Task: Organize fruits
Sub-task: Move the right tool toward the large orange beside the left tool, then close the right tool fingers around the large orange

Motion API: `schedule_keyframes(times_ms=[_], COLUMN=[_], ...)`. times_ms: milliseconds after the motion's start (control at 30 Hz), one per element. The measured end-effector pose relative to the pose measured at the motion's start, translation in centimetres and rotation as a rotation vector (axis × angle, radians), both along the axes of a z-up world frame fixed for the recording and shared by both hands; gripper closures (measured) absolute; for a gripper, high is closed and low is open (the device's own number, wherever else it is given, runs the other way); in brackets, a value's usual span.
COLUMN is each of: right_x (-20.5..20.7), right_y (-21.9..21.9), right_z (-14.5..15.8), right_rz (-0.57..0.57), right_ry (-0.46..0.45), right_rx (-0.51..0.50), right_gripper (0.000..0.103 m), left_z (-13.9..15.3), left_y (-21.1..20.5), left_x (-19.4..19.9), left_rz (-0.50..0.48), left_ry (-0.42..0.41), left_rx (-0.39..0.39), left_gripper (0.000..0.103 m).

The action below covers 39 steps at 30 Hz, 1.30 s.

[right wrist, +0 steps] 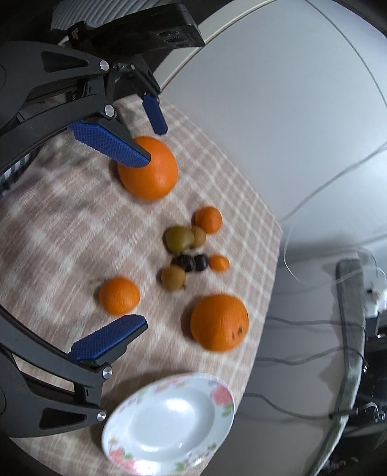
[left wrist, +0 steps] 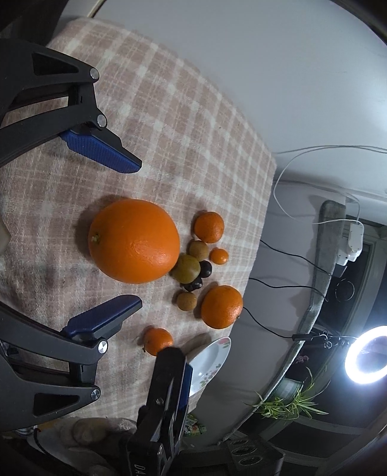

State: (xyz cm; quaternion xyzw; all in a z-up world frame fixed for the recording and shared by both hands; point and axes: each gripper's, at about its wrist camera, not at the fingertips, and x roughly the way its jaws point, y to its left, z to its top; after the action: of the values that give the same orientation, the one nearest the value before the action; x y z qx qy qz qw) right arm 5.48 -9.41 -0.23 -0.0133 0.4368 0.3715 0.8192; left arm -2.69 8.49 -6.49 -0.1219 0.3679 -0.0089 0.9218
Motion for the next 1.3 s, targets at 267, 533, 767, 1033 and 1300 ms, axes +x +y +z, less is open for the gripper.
schedule_keyframes(times_ms=[267,533,767,1033,1300], right_x=[0.5,1.3,1.2,1.5,1.4], right_y=[3.1,5.5,7.1,8.0,8.4], right_z=[-1.3,-3.0,-3.7,-4.5,-5.0], right_rz=[0.081,0.141,0.180,0.209,0.245], right_ry=[0.080,0.191,0.236,0.279,0.332], right_rx=[0.008,0.038,0.049,0.058,0.089], right_gripper=[0.005,0.008,0.008,0.012,0.024], left_z=[-1.0,-1.5,-1.9,-2.3,-2.4], left_y=[0.3,0.7,0.7,0.6,0.5], left_x=[0.4,0.5,1.0,1.1,1.3], left_rz=[-0.012,-0.020,-0.037,-0.052,-0.056], left_ry=[0.025,0.036,0.050,0.055,0.056], left_rx=[-0.043,-0.082,-0.106,-0.125,-0.120], left_gripper=[0.019,0.022,0.031,0.037,0.038])
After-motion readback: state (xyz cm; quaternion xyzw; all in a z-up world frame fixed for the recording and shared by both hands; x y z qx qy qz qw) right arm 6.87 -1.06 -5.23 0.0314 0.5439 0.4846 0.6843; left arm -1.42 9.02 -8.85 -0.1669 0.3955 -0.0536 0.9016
